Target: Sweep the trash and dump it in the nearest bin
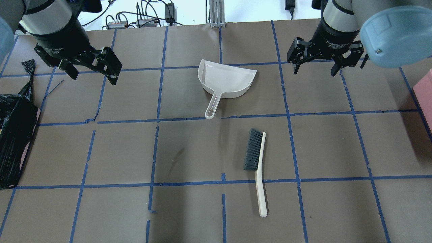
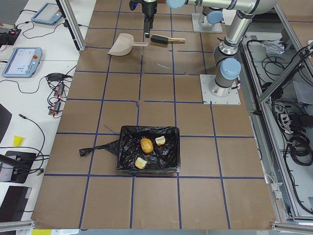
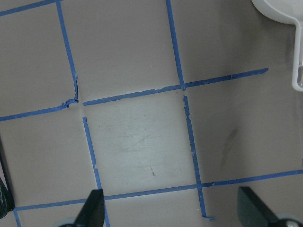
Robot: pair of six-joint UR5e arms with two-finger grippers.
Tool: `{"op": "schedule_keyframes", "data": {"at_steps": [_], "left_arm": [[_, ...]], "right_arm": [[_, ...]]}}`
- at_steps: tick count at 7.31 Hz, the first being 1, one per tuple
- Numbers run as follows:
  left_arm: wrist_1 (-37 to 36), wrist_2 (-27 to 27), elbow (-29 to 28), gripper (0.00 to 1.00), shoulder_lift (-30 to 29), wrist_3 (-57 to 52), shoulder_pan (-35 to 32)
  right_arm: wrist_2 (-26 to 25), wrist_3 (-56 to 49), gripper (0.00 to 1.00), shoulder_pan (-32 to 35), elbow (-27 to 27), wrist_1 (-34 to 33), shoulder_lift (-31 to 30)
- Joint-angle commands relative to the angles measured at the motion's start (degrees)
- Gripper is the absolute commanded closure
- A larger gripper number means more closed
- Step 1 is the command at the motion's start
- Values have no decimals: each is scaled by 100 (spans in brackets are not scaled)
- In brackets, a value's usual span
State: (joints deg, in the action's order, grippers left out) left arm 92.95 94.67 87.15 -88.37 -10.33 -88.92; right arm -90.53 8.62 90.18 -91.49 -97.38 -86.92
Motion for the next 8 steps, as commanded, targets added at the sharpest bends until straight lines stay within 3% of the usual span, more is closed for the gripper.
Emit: {"op": "schedule_keyframes", "data": {"at_steps": [1, 8], "left_arm": [[-13, -1, 3, 0, 12, 49, -2], [4, -9, -190, 0, -58, 84, 24]], "right_arm": [[0, 0, 0, 0, 0, 0, 0], [17, -9, 0, 0, 0, -26, -18]]}}
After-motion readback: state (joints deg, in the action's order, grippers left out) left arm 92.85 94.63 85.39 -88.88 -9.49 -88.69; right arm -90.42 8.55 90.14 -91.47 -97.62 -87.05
